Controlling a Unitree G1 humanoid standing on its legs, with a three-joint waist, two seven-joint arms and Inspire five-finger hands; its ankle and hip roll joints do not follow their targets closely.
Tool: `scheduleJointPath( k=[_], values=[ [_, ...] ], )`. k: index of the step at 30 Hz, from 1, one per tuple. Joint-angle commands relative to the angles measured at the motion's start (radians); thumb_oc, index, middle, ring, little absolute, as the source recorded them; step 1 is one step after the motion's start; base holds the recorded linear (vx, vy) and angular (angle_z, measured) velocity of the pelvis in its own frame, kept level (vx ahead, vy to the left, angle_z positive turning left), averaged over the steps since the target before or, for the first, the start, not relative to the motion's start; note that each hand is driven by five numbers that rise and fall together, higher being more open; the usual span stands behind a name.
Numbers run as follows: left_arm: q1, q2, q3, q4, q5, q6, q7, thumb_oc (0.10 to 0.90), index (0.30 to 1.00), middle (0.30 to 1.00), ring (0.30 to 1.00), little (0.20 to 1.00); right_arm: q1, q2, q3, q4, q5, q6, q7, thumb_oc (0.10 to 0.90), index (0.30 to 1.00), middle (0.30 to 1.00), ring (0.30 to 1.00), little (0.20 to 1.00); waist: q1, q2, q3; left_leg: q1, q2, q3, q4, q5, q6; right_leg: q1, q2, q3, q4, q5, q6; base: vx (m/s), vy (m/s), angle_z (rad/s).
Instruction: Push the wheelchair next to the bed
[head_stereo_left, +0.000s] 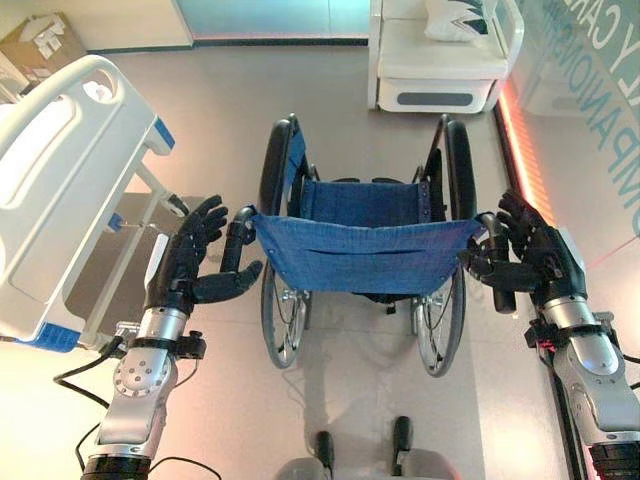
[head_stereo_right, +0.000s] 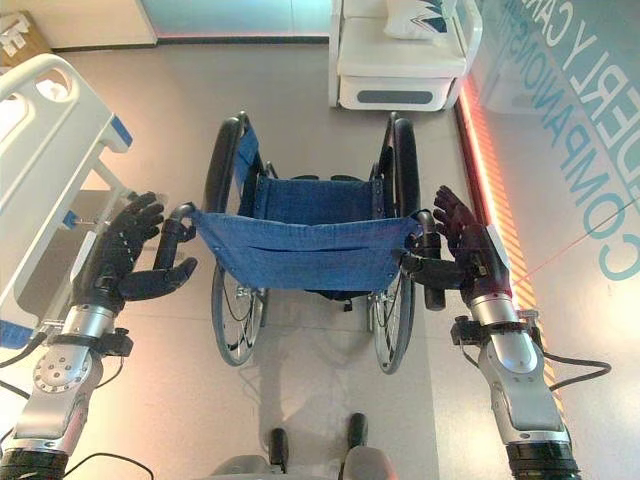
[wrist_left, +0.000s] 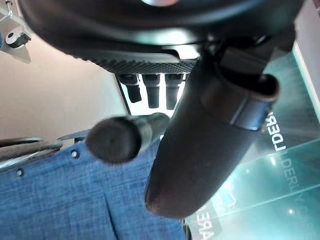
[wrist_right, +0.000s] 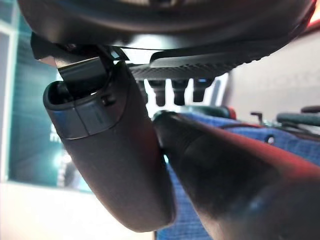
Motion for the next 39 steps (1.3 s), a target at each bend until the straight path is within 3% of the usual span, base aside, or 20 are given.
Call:
scheduleJointPath(
  k=[1,5,6,10,11,17,21,22,27,35,39],
  values=[
    [-0.13,0.093,-0.006,0.02,0.021,-0.075,0.04,0.8,0.9,0.9,0.9,0.9,-0.098,-0.086,0.021,-0.002,-0.127,0.007,-0.051,0.8,0.9,0.9,0.9,0.9,-0.007,-0.038,-0.066,-0.076,-0.052,0.003,0.081,-0.026,0.037,-0.037,0.032,0.03,0.14,-0.075,-0.001,0.0,0.0,0.0],
    [-0.212,0.137,-0.065,0.069,0.061,-0.021,0.121,0.8,0.9,0.9,0.9,0.9,-0.171,-0.167,0.073,0.076,-0.344,0.082,-0.164,0.8,0.9,0.9,0.9,0.9,-0.007,-0.045,-0.063,-0.075,-0.053,0.006,0.087,-0.029,0.039,-0.036,0.034,0.032,0.143,-0.072,0.002,-0.02,-0.009,-0.03],
    [-0.214,0.137,-0.065,0.071,0.061,-0.021,0.122,0.8,0.9,0.9,0.9,0.9,-0.174,-0.167,0.074,0.078,-0.344,0.082,-0.164,0.8,0.9,0.9,0.9,0.9,-0.007,-0.045,-0.062,-0.074,-0.053,0.006,0.087,-0.029,0.039,-0.036,0.034,0.032,0.143,-0.072,0.002,-0.02,-0.013,-0.05],
    [-0.275,0.155,-0.094,0.143,0.054,0.047,0.17,0.8,0.9,0.9,0.9,0.9,-0.25,-0.215,0.103,0.119,-0.422,0.182,-0.233,0.8,0.9,0.9,0.9,0.9,-0.009,-0.049,-0.054,-0.075,-0.055,0.005,0.099,-0.035,0.04,-0.034,0.035,0.036,0.147,-0.072,0.001,-0.01,-0.006,-0.02],
    [-0.29,0.159,-0.103,0.17,0.077,0.089,0.201,0.8,0.9,0.9,0.9,0.9,-0.274,-0.227,0.116,0.132,-0.449,0.236,-0.224,0.8,0.9,0.9,0.9,0.9,-0.008,-0.05,-0.052,-0.076,-0.056,0.0,0.102,-0.037,0.041,-0.033,0.037,0.039,0.147,-0.072,0.001,0.0,0.0,0.0],
    [-0.307,0.177,-0.093,0.241,0.084,0.162,0.251,0.8,0.9,0.9,0.9,0.9,-0.305,-0.25,0.144,0.152,-0.457,0.344,-0.179,0.8,0.9,0.9,0.9,0.9,-0.006,-0.053,-0.041,-0.082,-0.059,-0.005,0.109,-0.036,0.042,-0.031,0.037,0.041,0.145,-0.071,-0.003,-0.01,-0.001,0.01],
    [-0.333,0.196,-0.099,0.28,0.081,0.215,0.245,0.8,0.9,0.9,0.9,0.9,-0.338,-0.248,0.168,0.177,-0.459,0.394,-0.173,0.8,0.9,0.9,0.9,0.9,-0.004,-0.053,-0.034,-0.086,-0.06,-0.007,0.111,-0.036,0.042,-0.035,0.038,0.041,0.149,-0.072,-0.003,-0.03,-0.007,0.01],
    [-0.351,0.21,-0.102,0.3,0.074,0.244,0.236,0.8,0.9,0.9,0.9,0.9,-0.354,-0.248,0.179,0.188,-0.462,0.433,-0.163,0.8,0.9,0.9,0.9,0.9,-0.003,-0.054,-0.03,-0.088,-0.061,-0.007,0.11,-0.034,0.042,-0.035,0.038,0.04,0.148,-0.071,-0.004,-0.04,-0.015,0.02],
    [-0.406,0.241,-0.124,0.339,0.079,0.284,0.234,0.8,0.9,0.9,0.9,0.9,-0.402,-0.26,0.211,0.23,-0.45,0.504,-0.129,0.8,0.9,0.9,0.9,0.9,-0.001,-0.055,-0.026,-0.091,-0.061,-0.008,0.111,-0.035,0.042,-0.035,0.037,0.036,0.146,-0.072,-0.004,-0.03,-0.01,0.01],
    [-0.552,0.347,-0.231,0.446,0.193,0.453,0.121,0.8,0.9,0.9,0.9,0.9,-0.521,-0.297,0.292,0.321,-0.437,0.671,-0.06,0.8,0.9,0.9,0.9,0.9,0.0,-0.053,-0.012,-0.102,-0.062,-0.006,0.122,-0.036,0.041,-0.036,0.035,0.032,0.148,-0.07,-0.007,-0.03,-0.012,0.02],
    [-0.599,0.369,-0.265,0.501,0.216,0.478,0.093,0.8,0.9,0.9,0.9,0.9,-0.57,-0.317,0.316,0.37,-0.452,0.727,-0.001,0.8,0.9,0.9,0.9,0.9,0.001,-0.053,-0.008,-0.103,-0.063,-0.007,0.125,-0.039,0.041,-0.036,0.036,0.033,0.146,-0.068,-0.007,-0.01,-0.004,0.01]
  ],
)
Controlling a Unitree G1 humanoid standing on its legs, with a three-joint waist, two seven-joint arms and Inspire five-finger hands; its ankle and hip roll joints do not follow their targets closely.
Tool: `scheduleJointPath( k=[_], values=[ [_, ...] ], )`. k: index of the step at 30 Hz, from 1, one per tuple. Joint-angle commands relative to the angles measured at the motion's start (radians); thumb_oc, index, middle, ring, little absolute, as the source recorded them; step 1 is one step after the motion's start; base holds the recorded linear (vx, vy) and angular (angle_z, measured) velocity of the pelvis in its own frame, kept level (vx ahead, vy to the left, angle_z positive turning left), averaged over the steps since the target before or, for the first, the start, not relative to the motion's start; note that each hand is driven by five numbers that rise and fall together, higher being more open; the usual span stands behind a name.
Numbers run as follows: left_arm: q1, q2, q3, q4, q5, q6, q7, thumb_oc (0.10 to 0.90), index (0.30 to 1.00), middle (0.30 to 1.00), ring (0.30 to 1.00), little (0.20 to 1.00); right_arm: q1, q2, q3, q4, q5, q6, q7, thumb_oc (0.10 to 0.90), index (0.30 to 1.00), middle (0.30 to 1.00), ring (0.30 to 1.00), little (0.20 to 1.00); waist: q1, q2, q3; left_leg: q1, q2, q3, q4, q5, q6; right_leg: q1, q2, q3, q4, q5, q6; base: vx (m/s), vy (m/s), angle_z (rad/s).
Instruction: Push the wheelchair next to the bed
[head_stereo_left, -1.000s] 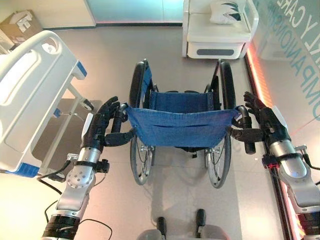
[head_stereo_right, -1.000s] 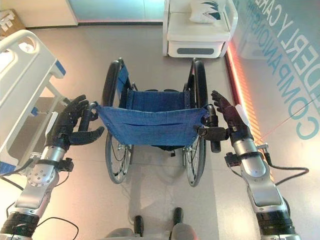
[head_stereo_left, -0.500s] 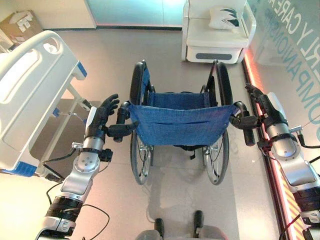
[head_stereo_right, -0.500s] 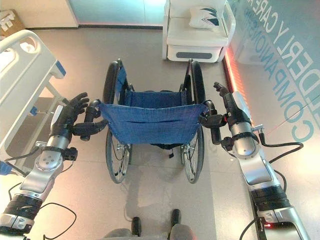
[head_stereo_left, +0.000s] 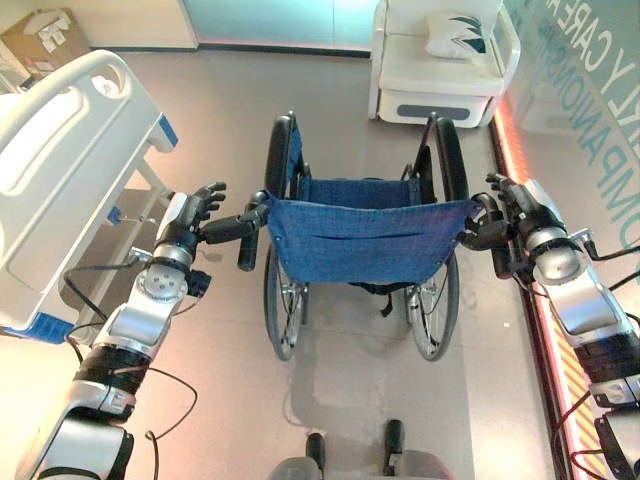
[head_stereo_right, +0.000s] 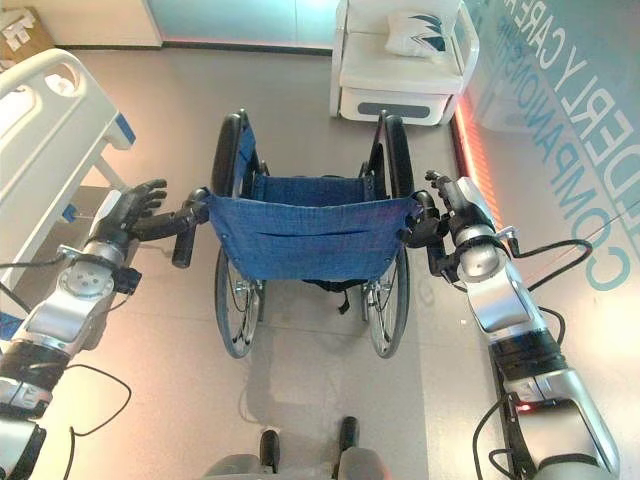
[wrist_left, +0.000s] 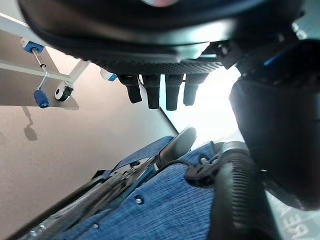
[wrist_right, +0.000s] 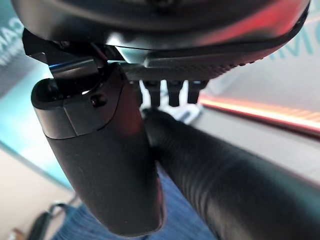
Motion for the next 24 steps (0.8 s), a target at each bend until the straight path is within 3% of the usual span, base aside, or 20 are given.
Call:
scheduleJointPath(
  k=[1,4,9,16,22,24],
  values=[
    [-0.055,0.138,0.036,0.134,0.106,0.07,0.022,0.8,0.9,0.9,0.9,0.9,-0.006,-0.175,0.001,0.127,-0.09,0.133,0.027,0.8,0.9,0.9,0.9,0.9,-0.016,-0.008,-0.007,-0.097,-0.056,-0.004,0.099,-0.039,0.041,-0.037,0.043,0.015,0.128,-0.07,-0.011,0.0,0.0,0.0],
    [-0.1,0.154,0.002,0.176,0.091,0.083,-0.03,0.8,0.9,0.9,0.9,0.9,-0.044,-0.201,0.037,0.179,-0.092,0.15,0.115,0.8,0.9,0.9,0.9,0.9,-0.015,-0.01,-0.005,-0.097,-0.055,-0.005,0.097,-0.038,0.041,-0.037,0.044,0.014,0.127,-0.069,-0.011,0.0,0.0,0.0],
    [-0.144,0.165,-0.049,0.215,0.121,0.053,-0.11,0.8,0.9,0.9,0.9,0.9,-0.084,-0.212,0.073,0.225,-0.055,0.176,0.184,0.8,0.9,0.9,0.9,0.9,-0.013,-0.018,-0.006,-0.097,-0.053,-0.006,0.092,-0.038,0.041,-0.038,0.047,0.014,0.126,-0.066,-0.01,0.0,-0.007,0.0],
    [-0.195,0.18,-0.112,0.219,0.087,0.027,-0.225,0.8,0.9,0.9,0.9,0.9,-0.117,-0.23,0.102,0.279,0.018,0.197,0.204,0.8,0.9,0.9,0.9,0.9,-0.011,-0.021,-0.004,-0.1,-0.054,-0.012,0.086,-0.035,0.042,-0.041,0.047,0.015,0.122,-0.06,-0.008,0.0,-0.008,0.01],
    [-0.224,0.174,-0.13,0.179,-0.108,0.092,-0.374,0.8,0.9,0.9,0.9,0.9,-0.13,-0.241,0.117,0.307,0.041,0.168,0.215,0.8,0.9,0.9,0.9,0.9,-0.01,-0.016,0.002,-0.098,-0.057,-0.02,0.075,-0.028,0.043,-0.041,0.048,0.017,0.117,-0.054,-0.006,0.0,0.0,0.0],
    [-0.228,0.173,-0.132,0.177,-0.113,0.112,-0.394,0.8,0.9,0.9,0.9,0.9,-0.134,-0.245,0.118,0.309,0.048,0.16,0.218,0.8,0.9,0.9,0.9,0.9,-0.01,-0.015,0.003,-0.099,-0.057,-0.02,0.073,-0.027,0.044,-0.042,0.048,0.017,0.116,-0.053,-0.006,0.0,0.0,0.0]
  ],
)
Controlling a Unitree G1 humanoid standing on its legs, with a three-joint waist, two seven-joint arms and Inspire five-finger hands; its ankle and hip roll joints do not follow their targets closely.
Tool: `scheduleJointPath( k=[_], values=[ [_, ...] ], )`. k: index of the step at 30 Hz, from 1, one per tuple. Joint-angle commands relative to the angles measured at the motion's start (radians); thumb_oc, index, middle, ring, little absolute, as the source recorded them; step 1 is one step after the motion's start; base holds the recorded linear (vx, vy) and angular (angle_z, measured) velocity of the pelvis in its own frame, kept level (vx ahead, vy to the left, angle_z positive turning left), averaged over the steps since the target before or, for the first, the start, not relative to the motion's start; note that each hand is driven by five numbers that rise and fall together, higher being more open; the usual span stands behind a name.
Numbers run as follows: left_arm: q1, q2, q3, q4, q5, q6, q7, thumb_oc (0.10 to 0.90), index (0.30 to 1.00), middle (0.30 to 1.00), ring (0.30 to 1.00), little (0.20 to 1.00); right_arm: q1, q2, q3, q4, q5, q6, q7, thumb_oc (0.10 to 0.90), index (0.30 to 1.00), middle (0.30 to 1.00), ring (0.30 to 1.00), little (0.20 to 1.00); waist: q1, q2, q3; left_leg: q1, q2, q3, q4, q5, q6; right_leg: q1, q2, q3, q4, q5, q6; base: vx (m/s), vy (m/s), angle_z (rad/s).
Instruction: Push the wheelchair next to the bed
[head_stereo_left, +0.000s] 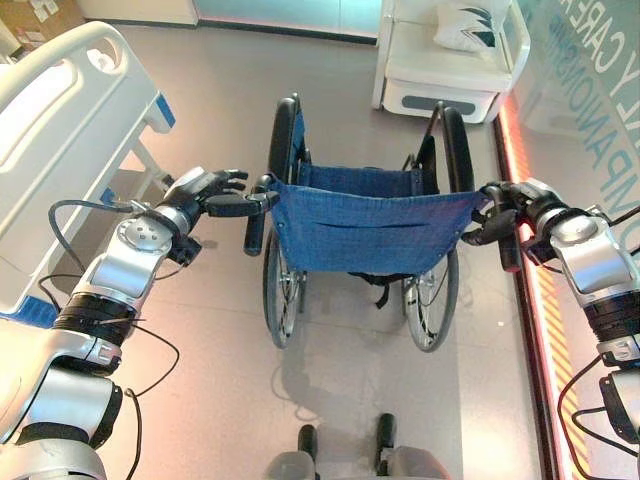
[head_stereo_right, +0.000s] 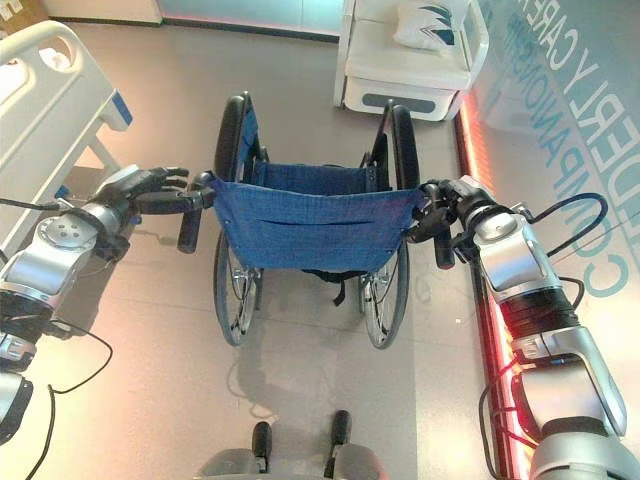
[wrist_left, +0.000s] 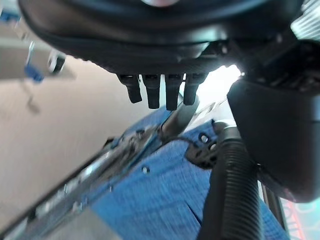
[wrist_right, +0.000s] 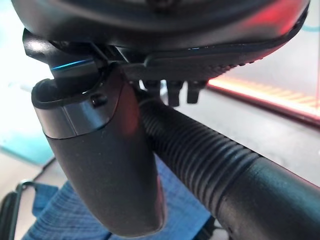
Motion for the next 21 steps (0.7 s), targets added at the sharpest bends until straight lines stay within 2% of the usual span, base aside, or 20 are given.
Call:
scheduleJointPath(
  k=[1,10,14,21],
  values=[
    [-0.012,0.082,-0.038,0.064,0.025,0.057,-0.05,0.8,0.9,0.9,0.9,0.9,0.048,-0.187,0.074,0.128,-0.024,0.042,-0.012,0.8,0.9,0.9,0.9,0.9,-0.024,0.022,-0.019,-0.09,-0.056,-0.012,0.07,-0.025,0.045,-0.035,0.047,0.014,0.114,-0.053,-0.006,0.0,0.0,0.0],
    [-0.031,0.121,-0.083,0.043,0.009,0.02,-0.158,0.8,0.9,0.9,0.9,0.9,0.022,-0.205,0.102,0.086,0.032,0.048,-0.017,0.8,0.9,0.9,0.9,0.9,-0.02,0.025,-0.02,-0.095,-0.06,-0.023,0.07,-0.017,0.042,-0.028,0.043,0.007,0.103,-0.052,-0.008,0.0,0.0,0.0],
    [-0.049,0.119,-0.111,0.028,-0.024,0.019,-0.171,0.8,0.9,0.9,0.9,0.9,0.004,-0.199,0.127,0.082,0.072,0.037,-0.046,0.8,0.9,0.9,0.9,0.9,-0.02,0.027,-0.021,-0.091,-0.059,-0.024,0.065,-0.015,0.041,-0.024,0.041,0.003,0.1,-0.052,-0.007,0.0,0.0,0.0],
    [-0.106,0.108,-0.171,0.014,-0.063,0.025,-0.186,0.8,0.9,0.9,0.9,0.9,-0.048,-0.188,0.177,0.075,0.104,0.068,-0.069,0.8,0.9,0.9,0.9,0.9,-0.024,0.028,-0.026,-0.085,-0.059,-0.025,0.061,-0.014,0.038,-0.014,0.042,0.003,0.089,-0.052,-0.009,0.0,0.0,0.0]
  ],
)
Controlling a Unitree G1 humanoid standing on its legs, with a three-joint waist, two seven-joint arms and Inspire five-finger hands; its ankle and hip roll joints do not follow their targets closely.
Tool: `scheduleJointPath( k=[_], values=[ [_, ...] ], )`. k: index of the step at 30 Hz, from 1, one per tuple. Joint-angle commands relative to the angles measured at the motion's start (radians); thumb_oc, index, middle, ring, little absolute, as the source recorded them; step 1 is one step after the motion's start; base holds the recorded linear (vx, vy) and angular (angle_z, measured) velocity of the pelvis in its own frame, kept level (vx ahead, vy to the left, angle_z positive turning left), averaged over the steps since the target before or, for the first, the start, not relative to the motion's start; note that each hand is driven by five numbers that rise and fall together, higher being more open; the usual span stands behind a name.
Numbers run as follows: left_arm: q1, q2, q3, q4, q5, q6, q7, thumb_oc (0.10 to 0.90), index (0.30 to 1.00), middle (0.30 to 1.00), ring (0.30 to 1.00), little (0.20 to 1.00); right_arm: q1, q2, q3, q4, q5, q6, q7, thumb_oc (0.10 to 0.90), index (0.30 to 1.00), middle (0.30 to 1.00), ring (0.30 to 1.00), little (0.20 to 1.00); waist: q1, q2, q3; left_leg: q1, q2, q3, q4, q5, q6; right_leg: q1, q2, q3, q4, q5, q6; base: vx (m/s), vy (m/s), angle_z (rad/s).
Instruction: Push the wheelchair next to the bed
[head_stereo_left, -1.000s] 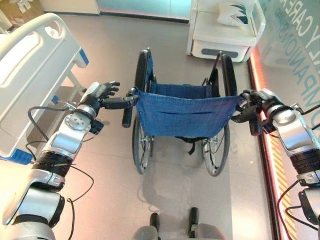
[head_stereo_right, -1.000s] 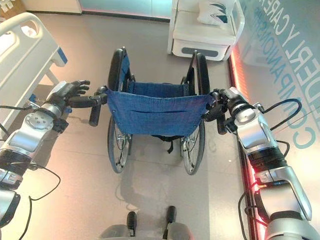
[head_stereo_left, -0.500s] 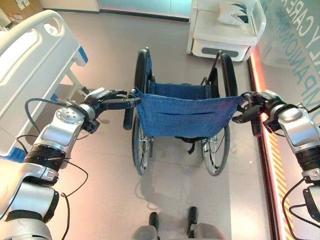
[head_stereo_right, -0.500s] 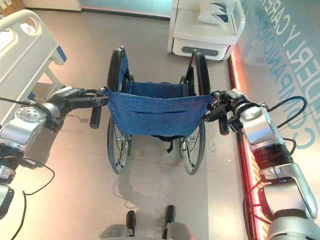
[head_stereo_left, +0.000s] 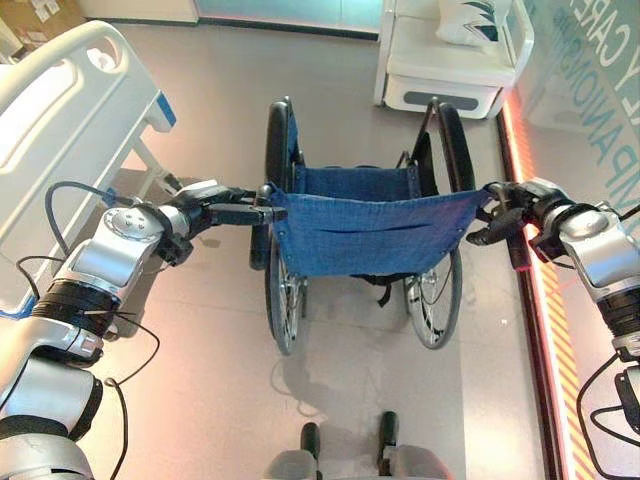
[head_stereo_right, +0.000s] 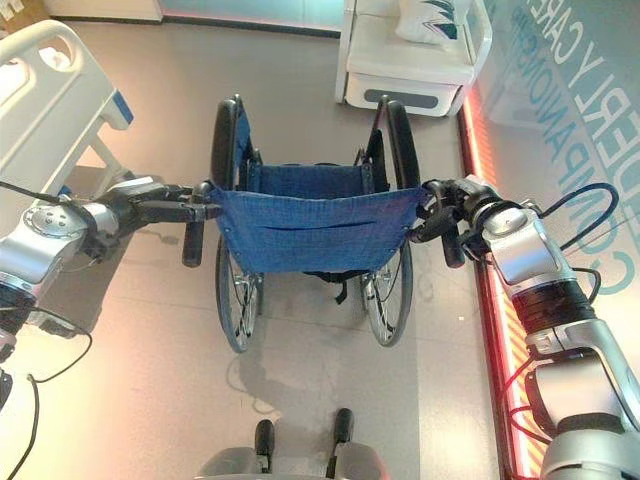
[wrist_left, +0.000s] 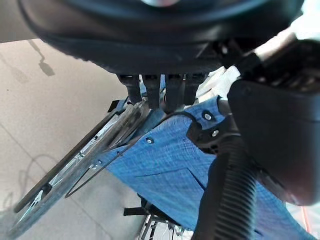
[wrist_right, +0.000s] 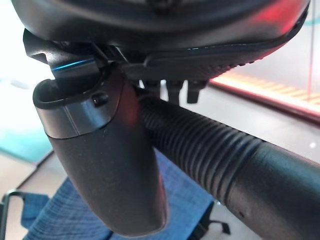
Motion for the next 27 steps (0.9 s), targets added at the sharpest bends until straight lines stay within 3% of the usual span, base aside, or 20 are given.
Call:
scheduleJointPath(
  k=[1,7,17,26,27],
  values=[
    [-0.051,0.019,-0.056,0.017,-0.003,-0.002,-0.011,0.8,0.9,0.9,0.9,0.9,-0.011,-0.128,0.107,0.064,0.026,0.046,-0.063,0.8,0.9,0.9,0.9,0.9,-0.025,0.019,-0.033,-0.082,-0.058,-0.017,0.06,-0.015,0.037,-0.011,0.043,0.003,0.09,-0.052,-0.009,0.0,0.0,0.0],
    [-0.123,-0.009,-0.118,0.035,0.001,0.073,-0.053,0.8,0.9,0.9,0.9,0.9,-0.062,-0.12,0.148,0.094,0.044,0.049,-0.071,0.8,0.9,0.9,0.9,0.9,-0.032,0.022,-0.035,-0.08,-0.058,-0.017,0.063,-0.014,0.036,-0.002,0.044,0.005,0.086,-0.053,-0.013,0.0,0.0,0.0],
    [-0.199,-0.055,-0.204,0.152,0.172,0.198,-0.156,0.8,0.9,0.9,0.9,0.9,-0.136,-0.089,0.211,0.132,0.106,0.035,-0.091,0.8,0.9,0.9,0.9,0.9,-0.035,0.018,-0.038,-0.08,-0.06,-0.027,0.06,-0.014,0.036,0.004,0.044,0.002,0.076,-0.054,-0.016,0.0,0.0,0.0],
    [-0.24,-0.134,-0.227,0.273,0.211,0.278,-0.174,0.8,0.9,0.9,0.9,0.9,-0.187,-0.036,0.273,0.203,0.084,0.067,-0.015,0.8,0.9,0.9,0.9,0.9,-0.037,0.01,-0.049,-0.081,-0.06,-0.027,0.061,-0.015,0.031,0.008,0.04,-0.002,0.069,-0.056,-0.019,0.0,0.0,0.0],
    [-0.24,-0.142,-0.224,0.28,0.202,0.285,-0.162,0.734,0.801,0.801,0.801,0.801,-0.19,-0.031,0.278,0.213,0.083,0.078,-0.012,0.8,0.9,0.9,0.9,0.9,-0.037,0.01,-0.049,-0.082,-0.059,-0.026,0.061,-0.015,0.03,0.008,0.04,-0.003,0.068,-0.057,-0.019,0.0,0.0,0.0]
  ],
)
